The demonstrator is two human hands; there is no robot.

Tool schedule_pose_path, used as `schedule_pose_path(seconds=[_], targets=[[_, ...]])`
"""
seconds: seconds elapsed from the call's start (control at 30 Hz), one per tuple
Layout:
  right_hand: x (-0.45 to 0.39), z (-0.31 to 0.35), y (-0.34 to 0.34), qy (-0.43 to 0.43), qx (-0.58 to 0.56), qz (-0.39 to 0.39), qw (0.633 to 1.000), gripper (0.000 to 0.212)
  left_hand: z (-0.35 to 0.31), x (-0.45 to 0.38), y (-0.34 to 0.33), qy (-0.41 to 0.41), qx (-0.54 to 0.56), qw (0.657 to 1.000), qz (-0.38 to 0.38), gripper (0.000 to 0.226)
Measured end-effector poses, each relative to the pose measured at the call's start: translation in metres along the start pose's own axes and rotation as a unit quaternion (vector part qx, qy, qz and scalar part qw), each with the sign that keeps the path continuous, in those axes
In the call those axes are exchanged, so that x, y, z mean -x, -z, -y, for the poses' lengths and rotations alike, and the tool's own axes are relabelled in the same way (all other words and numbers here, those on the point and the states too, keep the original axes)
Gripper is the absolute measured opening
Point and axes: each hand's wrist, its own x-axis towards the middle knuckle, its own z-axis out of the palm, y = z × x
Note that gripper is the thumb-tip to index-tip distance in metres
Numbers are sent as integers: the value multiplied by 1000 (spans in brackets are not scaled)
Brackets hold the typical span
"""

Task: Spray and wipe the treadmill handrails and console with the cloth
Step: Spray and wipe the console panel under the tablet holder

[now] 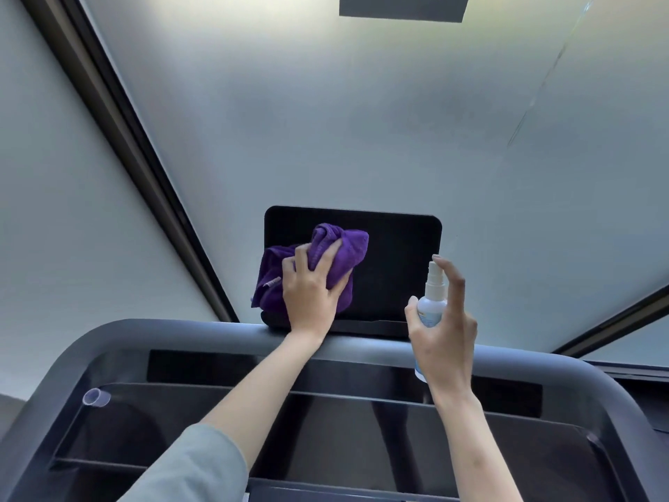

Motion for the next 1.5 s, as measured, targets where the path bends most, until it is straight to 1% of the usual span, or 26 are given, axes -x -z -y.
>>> schedule_pose_path(seconds=[0.1, 0.17, 0.23, 0.3, 0.37, 0.43, 0.47, 0.5, 0.57, 0.63, 0.67, 0.8, 0.87, 0.93, 1.07, 1.13, 1.27, 1.33, 1.4, 1.5], targets=[[3, -2, 0, -1, -12, 10, 1000, 67, -3, 24, 7, -15, 21, 999, 40, 42], [4, -6, 5, -1, -14, 10, 1000, 68, -5, 19, 10, -11, 44, 999, 21, 40], [2, -11, 13, -8, -8, 4, 1000, 67, -9, -3, 7, -11, 53, 998, -19, 39], [-1, -17, 22, -17, -8, -6, 1000, 66, -22, -28, -1, -21, 30, 999, -29, 40], [-4, -24, 30, -23, -4, -21, 1000, 67, -36, -41, -12, -13, -16, 1000, -16, 42], [-4, -29, 36, -29, 3, -31, 999, 66, -42, -34, -21, 8, -31, 999, -15, 42], [-4, -31, 37, -32, 5, -34, 999, 66, -41, -24, -24, 5, -23, 1000, -15, 42], [-4, -32, 38, -35, 7, -35, 999, 65, -39, -10, -24, -10, -12, 1000, -8, 41], [-2, -33, 38, -39, 6, -34, 999, 64, -35, 19, -22, -45, 5, 999, 28, 41], [-1, -32, 37, -38, 2, -32, 999, 64, -36, 36, -16, -54, 22, 996, 60, 40], [-1, -31, 38, -35, 1, -32, 999, 65, -38, 36, -12, -48, 37, 996, 61, 38], [-5, -32, 42, -32, 0, -29, 999, 66, -58, -13, -9, -7, 85, 996, -7, 37], [-7, -35, 47, -34, -1, -36, 999, 66, -76, -42, -18, -7, 64, 998, -11, 39], [-7, -39, 50, -34, 2, -43, 999, 66, -93, -49, -29, -12, 17, 1000, 20, 39], [-5, -44, 53, -40, 7, -52, 998, 66, -95, -18, -39, -47, -22, 998, 47, 38], [-3, -44, 52, -37, 6, -47, 998, 65, -92, -1, -38, -59, -16, 996, 57, 37], [-3, -44, 55, -23, 4, -52, 998, 66, -87, 31, -27, -55, 34, 993, 97, 37], [-3, -47, 60, -15, 8, -60, 998, 66, -87, 26, -25, -67, 48, 993, 81, 37], [-4, -51, 65, -16, 11, -64, 998, 67, -100, 0, -30, -52, 47, 996, 48, 38], [-4, -53, 70, -19, 17, -71, 997, 66, -126, -30, -44, -32, -8, 998, 45, 41]])
